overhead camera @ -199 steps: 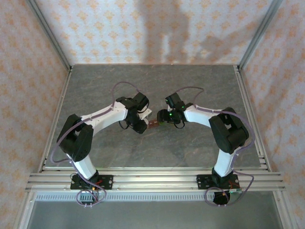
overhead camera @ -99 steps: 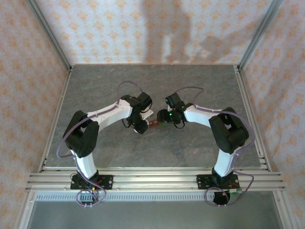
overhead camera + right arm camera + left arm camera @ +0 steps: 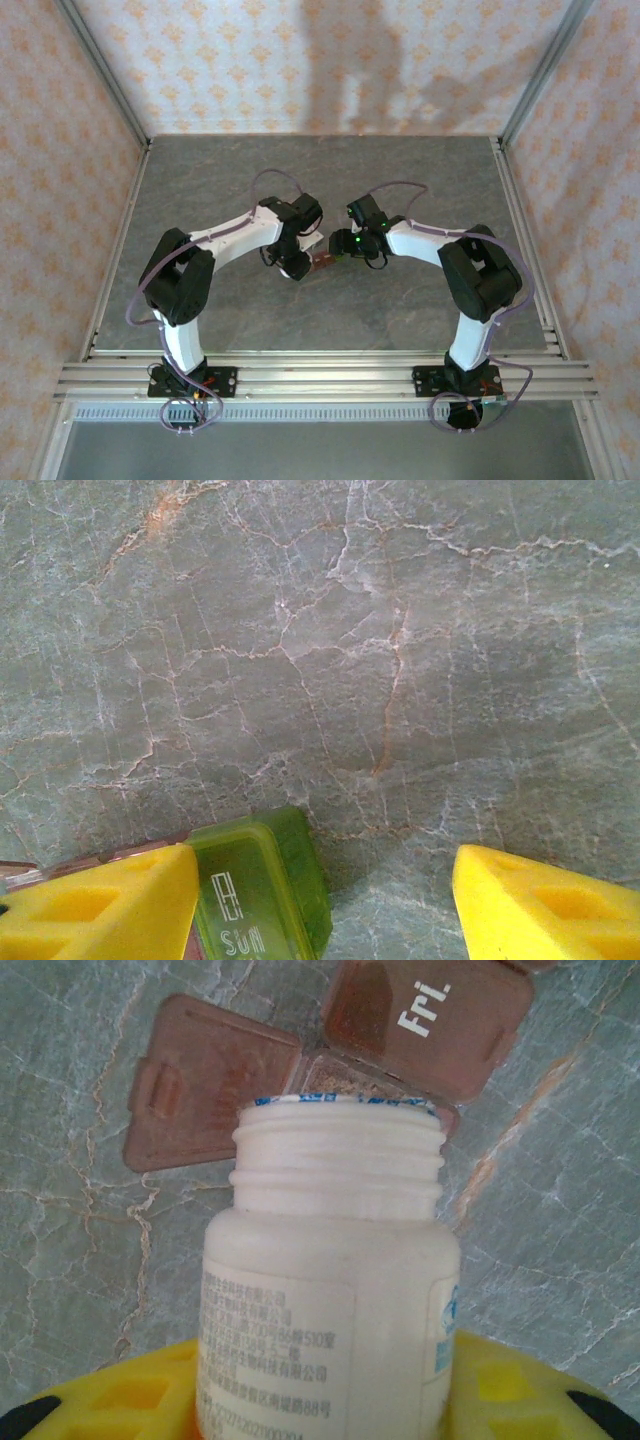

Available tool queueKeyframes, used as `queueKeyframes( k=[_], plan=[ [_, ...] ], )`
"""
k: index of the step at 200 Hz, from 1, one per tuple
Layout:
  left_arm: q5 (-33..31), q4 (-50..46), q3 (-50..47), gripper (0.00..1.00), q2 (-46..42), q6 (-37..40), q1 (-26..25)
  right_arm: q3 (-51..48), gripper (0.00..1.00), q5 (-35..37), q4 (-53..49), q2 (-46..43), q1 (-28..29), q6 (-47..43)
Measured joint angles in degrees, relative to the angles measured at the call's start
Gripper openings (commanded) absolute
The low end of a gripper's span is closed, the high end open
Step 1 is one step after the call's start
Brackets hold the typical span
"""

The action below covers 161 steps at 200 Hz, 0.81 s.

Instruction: Sort the pills into containers

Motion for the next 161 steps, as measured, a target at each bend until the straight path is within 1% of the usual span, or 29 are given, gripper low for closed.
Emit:
queueKeyframes(
  k=[123,161],
  plan=[
    [-0.11,-2.12,2.67,0.00,2.84,1.20,-0.02,0.00,0.68,-0.42,0.83,0.33,0.00,0.04],
    [-1.14,-3.41,4.72,0.00,3.50,1.33,-0.79,0.00,0.68,-0.42,0.83,0.35,0.00,0.04]
  ],
)
